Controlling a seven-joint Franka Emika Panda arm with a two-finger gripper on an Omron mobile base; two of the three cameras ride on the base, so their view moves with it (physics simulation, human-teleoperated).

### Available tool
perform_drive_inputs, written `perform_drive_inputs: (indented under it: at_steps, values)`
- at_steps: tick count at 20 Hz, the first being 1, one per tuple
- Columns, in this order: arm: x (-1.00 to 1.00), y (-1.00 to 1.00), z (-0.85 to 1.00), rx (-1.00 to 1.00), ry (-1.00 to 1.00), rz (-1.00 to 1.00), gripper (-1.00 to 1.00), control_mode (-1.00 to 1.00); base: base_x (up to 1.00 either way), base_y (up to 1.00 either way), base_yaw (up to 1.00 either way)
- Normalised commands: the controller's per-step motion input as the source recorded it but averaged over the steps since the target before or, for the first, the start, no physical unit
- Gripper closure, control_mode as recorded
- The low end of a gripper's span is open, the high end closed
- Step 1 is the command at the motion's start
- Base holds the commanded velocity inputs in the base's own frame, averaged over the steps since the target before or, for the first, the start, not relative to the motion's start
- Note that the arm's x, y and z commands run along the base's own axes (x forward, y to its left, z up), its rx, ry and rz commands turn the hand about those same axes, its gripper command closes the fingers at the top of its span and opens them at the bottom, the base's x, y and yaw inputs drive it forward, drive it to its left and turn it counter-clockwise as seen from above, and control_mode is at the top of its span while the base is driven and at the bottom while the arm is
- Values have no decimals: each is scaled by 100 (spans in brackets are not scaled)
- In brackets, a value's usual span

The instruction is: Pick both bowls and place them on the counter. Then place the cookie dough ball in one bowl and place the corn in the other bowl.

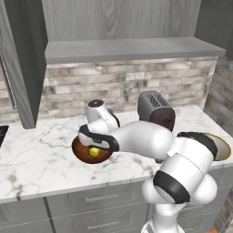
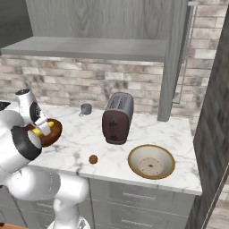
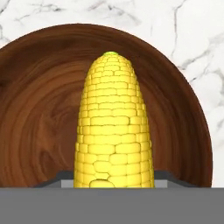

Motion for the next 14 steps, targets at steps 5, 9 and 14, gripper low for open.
perform_drive_inputs:
  at_steps: [5, 9, 14]
  values:
    - [3, 0, -26, -1, 2, 0, 100, -100, 0, 0, 0]
    - [10, 0, -25, 1, 1, 2, 100, -100, 0, 0, 0]
    - [17, 0, -27, 1, 3, 3, 100, -100, 0, 0, 0]
